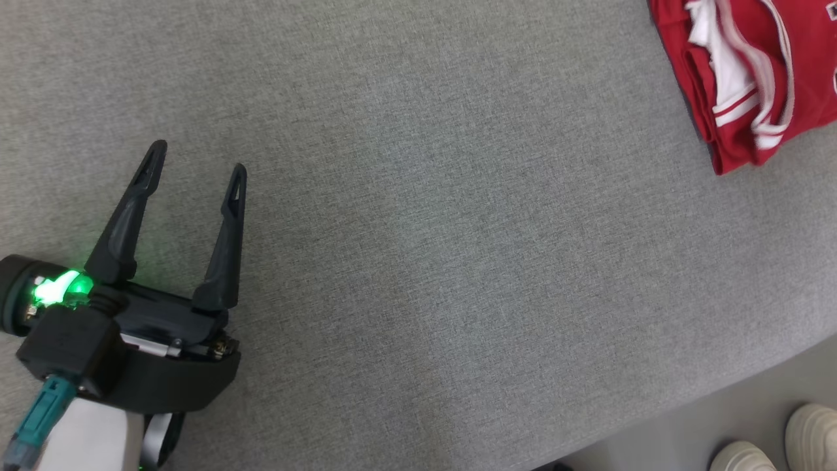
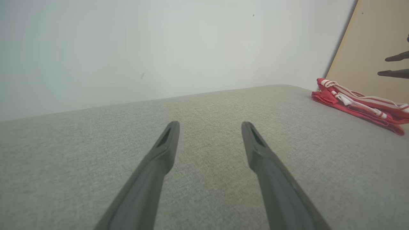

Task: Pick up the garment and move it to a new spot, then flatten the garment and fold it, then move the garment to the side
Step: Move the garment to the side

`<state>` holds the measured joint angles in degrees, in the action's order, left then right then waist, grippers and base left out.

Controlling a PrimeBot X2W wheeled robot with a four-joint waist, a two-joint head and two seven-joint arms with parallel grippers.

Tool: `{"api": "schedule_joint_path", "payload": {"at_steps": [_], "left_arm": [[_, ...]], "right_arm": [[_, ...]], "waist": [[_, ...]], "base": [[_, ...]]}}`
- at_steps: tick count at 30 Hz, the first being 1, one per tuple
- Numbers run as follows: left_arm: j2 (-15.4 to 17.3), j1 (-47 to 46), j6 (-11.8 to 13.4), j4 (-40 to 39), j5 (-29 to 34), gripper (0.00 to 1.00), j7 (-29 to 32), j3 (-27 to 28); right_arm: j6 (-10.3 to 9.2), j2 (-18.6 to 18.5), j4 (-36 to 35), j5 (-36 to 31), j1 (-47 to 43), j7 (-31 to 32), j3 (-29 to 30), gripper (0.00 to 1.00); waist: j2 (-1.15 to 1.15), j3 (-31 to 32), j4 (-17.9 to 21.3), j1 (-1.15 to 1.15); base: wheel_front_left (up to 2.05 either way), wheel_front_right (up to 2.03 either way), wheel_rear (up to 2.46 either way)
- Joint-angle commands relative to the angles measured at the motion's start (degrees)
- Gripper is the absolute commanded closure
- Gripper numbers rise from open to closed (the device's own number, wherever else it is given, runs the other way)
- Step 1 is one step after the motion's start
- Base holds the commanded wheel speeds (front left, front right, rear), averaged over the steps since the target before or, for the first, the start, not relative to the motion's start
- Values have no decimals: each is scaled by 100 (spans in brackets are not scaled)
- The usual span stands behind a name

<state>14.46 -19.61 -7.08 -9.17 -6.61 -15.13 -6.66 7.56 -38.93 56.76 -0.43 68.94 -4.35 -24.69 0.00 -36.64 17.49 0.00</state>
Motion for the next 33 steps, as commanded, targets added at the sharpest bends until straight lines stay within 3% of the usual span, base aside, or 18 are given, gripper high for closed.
{"api": "schedule_joint_path", "payload": {"at_steps": [1, 5, 10, 12, 17, 21, 27, 33], "left_arm": [[-50, 4, 4, 88, -33, 0, 2, -16], [-239, 107, 57, 178, -140, 0, 2, 14], [-481, 405, 58, 442, -293, 0, 1, 159], [-527, 500, 57, 504, -316, 0, 1, 183], [-731, 1017, 77, 838, -380, 0, 0, 368], [-828, 1363, 80, 1148, -453, 0, 1, 579], [-970, 1935, 133, 1520, -426, 0, 1, 931], [-1021, 2195, 83, 1808, -403, 0, 1, 1191]], "right_arm": [[-16, 50, 26, -77, -73, -126, 46, 0], [-16, 254, 82, -82, -258, -600, 287, 0], [-16, 907, -102, 682, -798, -1017, 852, 0], [-16, 959, -204, 694, -964, -1046, 861, 0], [-16, 1494, -1094, 1674, -2041, -1083, 1144, 0], [-16, 1693, -1943, 2210, -3162, -1085, 1243, 0], [-16, 2145, -2971, 2191, -4779, -1078, 1335, 0], [-15, 2516, -3461, 2034, -5646, -1078, 1701, 0]], "waist": [[0, 153, -119, 0], [0, 522, -356, 0], [0, 1264, -678, 0], [0, 1429, -743, 0], [0, 2239, -1030, 0], [0, 2793, -1206, 0], [0, 3505, -1401, 0], [0, 3827, -1503, 0]], "base": [[0, 0, 0], [0, 0, 0], [0, 0, 0], [0, 0, 0], [0, 0, 0], [0, 0, 0], [0, 0, 0], [0, 0, 0]]}}
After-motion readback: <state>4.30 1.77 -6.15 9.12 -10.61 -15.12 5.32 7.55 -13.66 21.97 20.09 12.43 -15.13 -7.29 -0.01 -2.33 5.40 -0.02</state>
